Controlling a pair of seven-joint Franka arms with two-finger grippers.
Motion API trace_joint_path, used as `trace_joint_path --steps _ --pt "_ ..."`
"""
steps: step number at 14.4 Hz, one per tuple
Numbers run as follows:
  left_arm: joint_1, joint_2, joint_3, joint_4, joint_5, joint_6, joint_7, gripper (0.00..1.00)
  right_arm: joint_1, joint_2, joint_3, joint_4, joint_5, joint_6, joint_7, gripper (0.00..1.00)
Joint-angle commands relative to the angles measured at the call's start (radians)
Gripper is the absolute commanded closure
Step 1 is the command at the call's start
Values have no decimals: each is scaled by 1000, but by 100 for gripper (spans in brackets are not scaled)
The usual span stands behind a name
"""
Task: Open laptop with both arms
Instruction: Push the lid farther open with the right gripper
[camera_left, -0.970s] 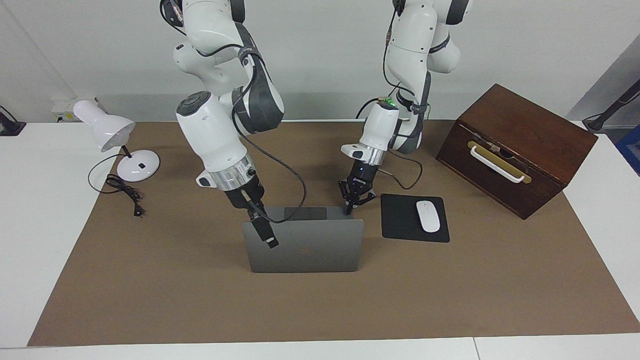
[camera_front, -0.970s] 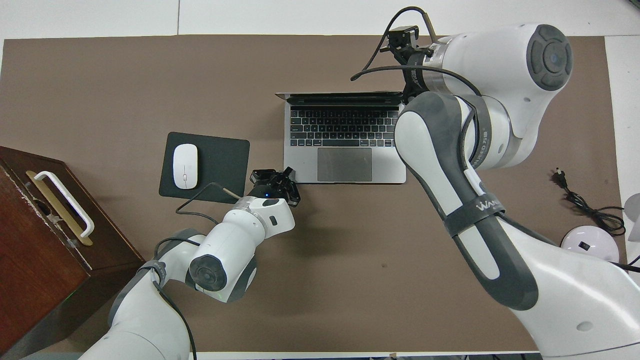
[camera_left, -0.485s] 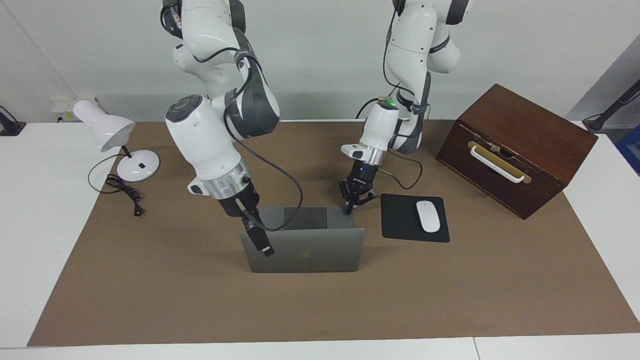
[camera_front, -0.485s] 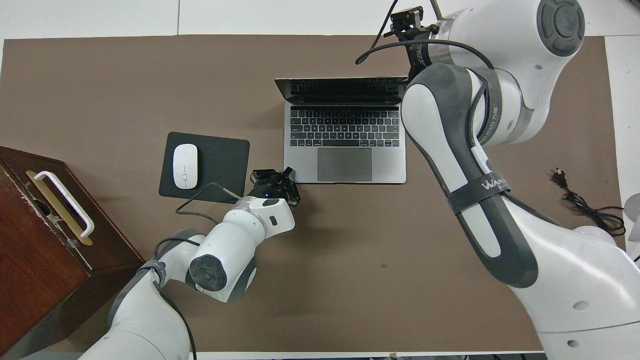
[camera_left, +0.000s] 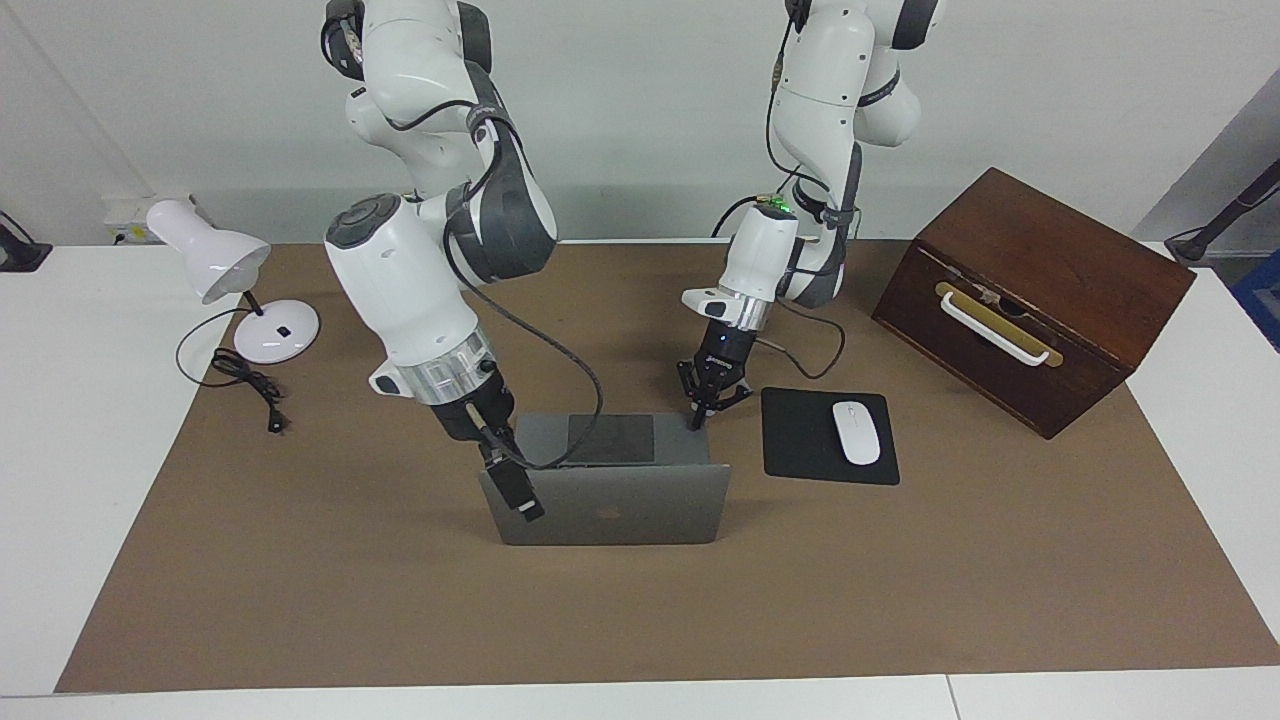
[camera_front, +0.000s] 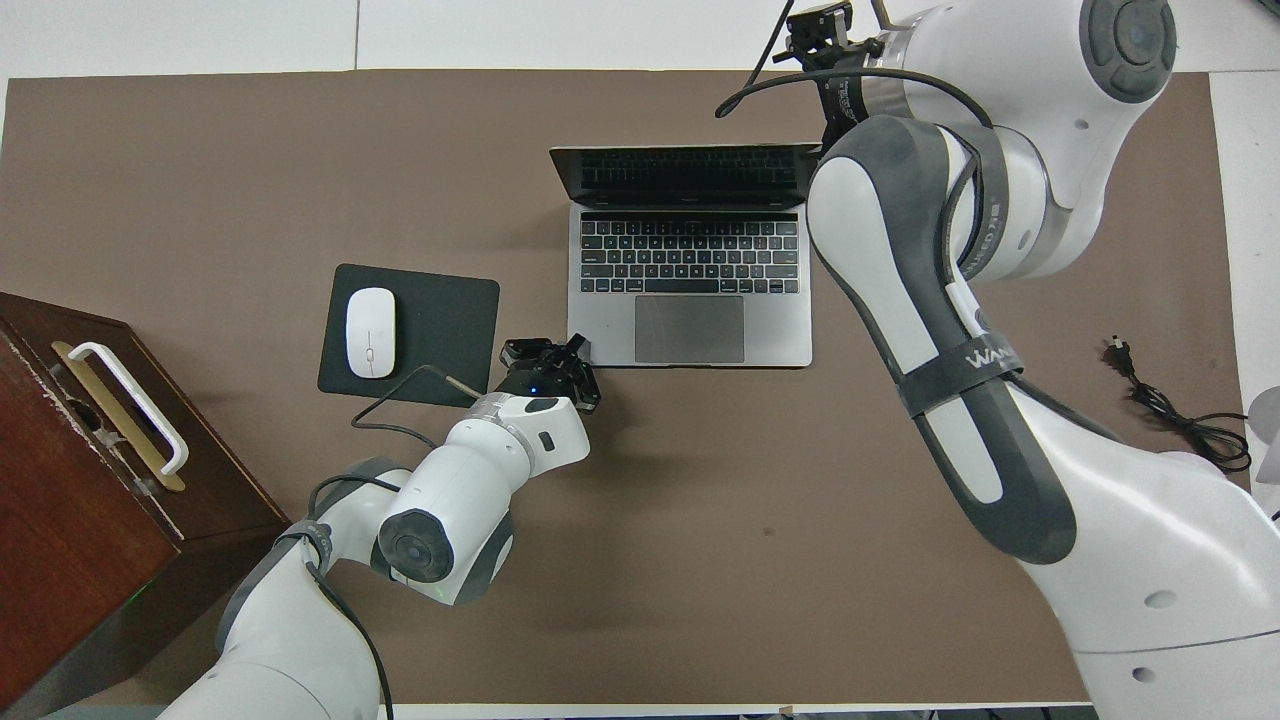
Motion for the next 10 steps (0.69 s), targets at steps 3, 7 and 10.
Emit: trace_joint_path --steps 3,7,10 --pt "-20 61 2 24 -8 6 3 100 -44 8 13 45 -17 -67 -67 2" --pt "-20 61 2 23 -8 6 3 100 -52 -21 10 51 -16 -147 -73 2" --pt "-20 61 2 24 -10 6 3 100 -53 -52 0 51 -13 -216 -105 2"
